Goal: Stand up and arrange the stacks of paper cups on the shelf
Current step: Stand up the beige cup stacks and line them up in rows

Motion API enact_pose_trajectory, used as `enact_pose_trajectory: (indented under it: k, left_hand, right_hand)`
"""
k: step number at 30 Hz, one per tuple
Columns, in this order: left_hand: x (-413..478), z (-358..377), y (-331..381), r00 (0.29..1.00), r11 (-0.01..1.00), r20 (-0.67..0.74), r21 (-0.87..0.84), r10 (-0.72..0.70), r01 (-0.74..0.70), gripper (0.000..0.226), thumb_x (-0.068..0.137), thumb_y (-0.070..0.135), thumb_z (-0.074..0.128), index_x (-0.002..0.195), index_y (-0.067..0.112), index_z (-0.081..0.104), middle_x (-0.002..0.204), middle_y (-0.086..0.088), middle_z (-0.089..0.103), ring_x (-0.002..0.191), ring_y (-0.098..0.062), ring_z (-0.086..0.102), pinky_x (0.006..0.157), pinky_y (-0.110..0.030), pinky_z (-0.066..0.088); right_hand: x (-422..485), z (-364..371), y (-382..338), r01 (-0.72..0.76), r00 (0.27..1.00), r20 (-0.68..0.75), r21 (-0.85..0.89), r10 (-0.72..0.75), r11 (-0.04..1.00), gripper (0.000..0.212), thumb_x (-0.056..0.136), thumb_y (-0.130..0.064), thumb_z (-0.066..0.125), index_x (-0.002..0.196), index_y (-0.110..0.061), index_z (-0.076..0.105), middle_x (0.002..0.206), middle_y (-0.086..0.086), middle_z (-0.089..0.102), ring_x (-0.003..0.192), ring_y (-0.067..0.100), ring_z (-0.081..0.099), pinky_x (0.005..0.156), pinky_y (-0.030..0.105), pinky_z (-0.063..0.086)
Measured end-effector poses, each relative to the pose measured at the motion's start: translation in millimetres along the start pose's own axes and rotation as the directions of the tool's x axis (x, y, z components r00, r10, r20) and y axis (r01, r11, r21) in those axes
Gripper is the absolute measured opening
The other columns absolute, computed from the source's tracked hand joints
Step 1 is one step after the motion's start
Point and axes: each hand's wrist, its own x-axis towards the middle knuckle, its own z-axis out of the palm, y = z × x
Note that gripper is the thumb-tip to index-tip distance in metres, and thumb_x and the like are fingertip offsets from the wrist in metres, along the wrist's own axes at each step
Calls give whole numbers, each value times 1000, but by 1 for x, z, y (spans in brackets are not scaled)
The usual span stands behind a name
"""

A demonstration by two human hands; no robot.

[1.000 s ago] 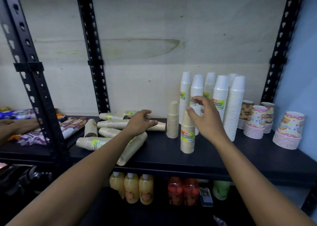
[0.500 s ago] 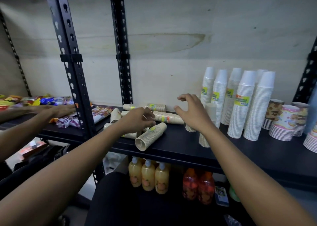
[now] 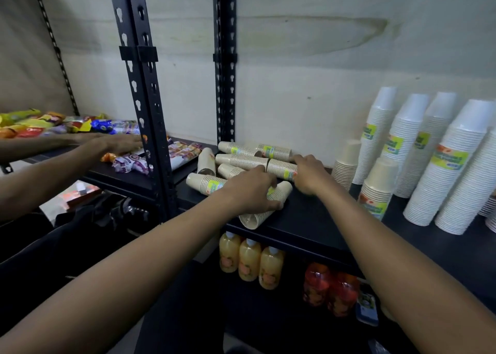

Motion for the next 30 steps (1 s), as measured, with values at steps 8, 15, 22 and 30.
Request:
enact_pose_trajectory:
  k: [8,15,22,30]
  left_hand:
    - [5,2,-2,1000,998,-6,-55,4,-4,57,73,48,82,122,27,60,117,-1,49,106,-27,59,90,-45,54]
    - [3,3,0,999,982,-34,-187,-14,8,57,66,42,85,117,29,63,110,2,61,106,-20,58,89,-37,50]
    - [-10,-16,-2,982,919,-144,-389,-120,55,59,71,35,85,122,25,58,113,8,67,97,-11,60,80,-24,44]
    - [33,-33,1,921,800,-295,-599,-253,28,84,74,25,86,148,19,45,122,-1,59,102,-19,63,94,-35,52]
  right_hand:
    - [19,-1,4,-33,997,60,-190,45,981,64,95,-20,60,151,-14,29,137,21,50,124,37,54,89,40,46]
    - [11,-1,4,-37,999,7,-164,39,986,50,91,-21,64,134,-12,41,127,20,48,114,40,58,77,38,43]
    - [16,-75,-14,20,982,-187,-33,-26,999,42,93,-37,58,129,-16,53,126,16,53,112,36,56,82,37,44]
    - [25,-178,-2,-20,972,-232,92,41,996,41,82,-33,75,119,-22,61,114,9,60,85,29,71,76,38,59]
